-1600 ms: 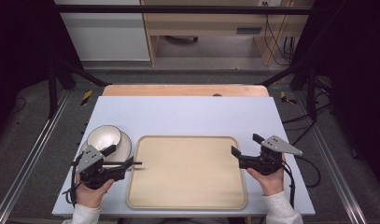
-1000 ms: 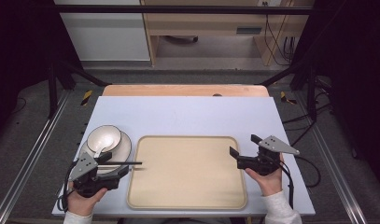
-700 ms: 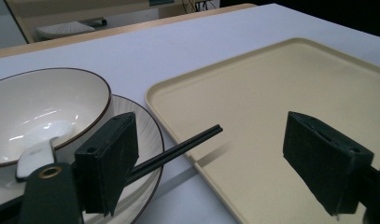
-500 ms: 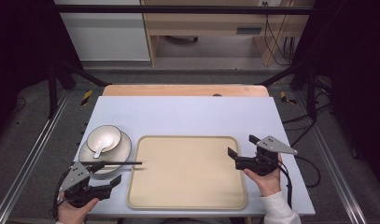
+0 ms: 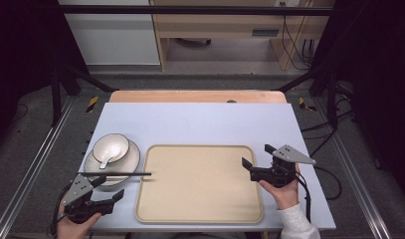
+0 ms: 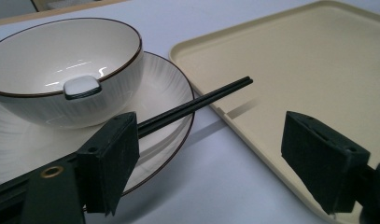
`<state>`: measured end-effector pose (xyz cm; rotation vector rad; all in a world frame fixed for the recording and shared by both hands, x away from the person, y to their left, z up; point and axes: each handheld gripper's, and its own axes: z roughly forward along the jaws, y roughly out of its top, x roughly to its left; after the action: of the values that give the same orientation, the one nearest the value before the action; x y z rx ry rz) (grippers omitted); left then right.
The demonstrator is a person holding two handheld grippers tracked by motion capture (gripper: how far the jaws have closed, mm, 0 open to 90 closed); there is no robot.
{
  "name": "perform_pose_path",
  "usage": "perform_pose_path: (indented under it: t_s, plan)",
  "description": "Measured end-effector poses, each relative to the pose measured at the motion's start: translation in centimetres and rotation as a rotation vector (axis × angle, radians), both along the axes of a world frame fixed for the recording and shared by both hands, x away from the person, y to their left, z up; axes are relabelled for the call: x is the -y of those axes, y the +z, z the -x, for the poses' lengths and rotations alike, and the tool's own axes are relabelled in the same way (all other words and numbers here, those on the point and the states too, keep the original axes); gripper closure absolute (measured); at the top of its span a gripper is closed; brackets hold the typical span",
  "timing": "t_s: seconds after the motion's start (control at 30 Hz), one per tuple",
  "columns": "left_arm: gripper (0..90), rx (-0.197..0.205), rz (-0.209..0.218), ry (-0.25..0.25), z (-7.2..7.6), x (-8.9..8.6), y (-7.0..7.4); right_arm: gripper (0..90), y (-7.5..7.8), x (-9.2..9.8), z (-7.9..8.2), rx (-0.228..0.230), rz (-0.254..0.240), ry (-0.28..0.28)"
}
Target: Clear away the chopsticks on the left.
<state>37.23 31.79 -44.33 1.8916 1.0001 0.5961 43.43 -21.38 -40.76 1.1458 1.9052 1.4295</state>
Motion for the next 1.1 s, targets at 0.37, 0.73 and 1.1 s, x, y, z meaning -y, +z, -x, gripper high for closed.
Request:
perform_pose_path:
  t_s: [0.37, 0.73, 1.1]
  plan:
    - [22.3, -0.014, -0.025, 0.053, -1.1, -1.5, -0.5, 5.4, -0.2, -0.3, -0.2, -0.014, 0.003, 0.005]
    - [30.6, -0.023, -0.085, 0.077, -3.1, -2.5, -1.2, 5.6, -0.3, -0.5, -0.2, -0.022, -0.001, 0.011]
    - [37.3, -0.025, -0.131, 0.069, -3.9, -2.4, -1.7, 5.6, -0.2, -0.6, -0.3, -0.019, 0.003, 0.016]
